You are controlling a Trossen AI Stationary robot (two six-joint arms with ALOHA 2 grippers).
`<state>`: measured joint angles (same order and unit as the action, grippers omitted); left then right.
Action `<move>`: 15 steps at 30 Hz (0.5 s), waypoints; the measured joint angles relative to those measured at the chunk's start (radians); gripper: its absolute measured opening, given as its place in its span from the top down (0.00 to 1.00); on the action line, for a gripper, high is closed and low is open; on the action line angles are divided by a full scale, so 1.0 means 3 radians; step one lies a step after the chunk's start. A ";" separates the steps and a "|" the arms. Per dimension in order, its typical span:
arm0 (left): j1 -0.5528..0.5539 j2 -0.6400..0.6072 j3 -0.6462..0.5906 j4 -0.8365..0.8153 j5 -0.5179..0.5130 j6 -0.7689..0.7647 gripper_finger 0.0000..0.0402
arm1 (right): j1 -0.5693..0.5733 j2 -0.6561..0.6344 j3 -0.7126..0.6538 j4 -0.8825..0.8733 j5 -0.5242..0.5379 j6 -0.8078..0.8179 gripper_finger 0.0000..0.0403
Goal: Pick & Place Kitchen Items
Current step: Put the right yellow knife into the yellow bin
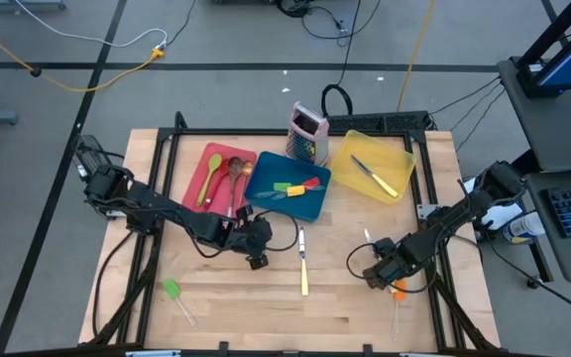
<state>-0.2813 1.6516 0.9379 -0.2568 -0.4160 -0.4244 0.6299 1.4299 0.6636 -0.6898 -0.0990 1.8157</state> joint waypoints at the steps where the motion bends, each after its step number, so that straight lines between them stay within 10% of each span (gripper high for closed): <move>1: 0.0001 0.0000 0.0000 0.0000 0.0000 0.0000 0.76 | -0.0007 -0.0039 0.0000 -0.0028 0.0033 -0.0050 0.84; 15: 0.0023 0.0000 0.0001 0.0013 -0.0003 -0.0088 0.76 | -0.0129 -0.0698 -0.0012 -0.0033 0.1373 -0.0727 0.85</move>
<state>-0.2745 1.6516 0.9382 -0.2529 -0.4168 -0.4509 0.5911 1.2204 0.6599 -0.6998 0.3129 1.5976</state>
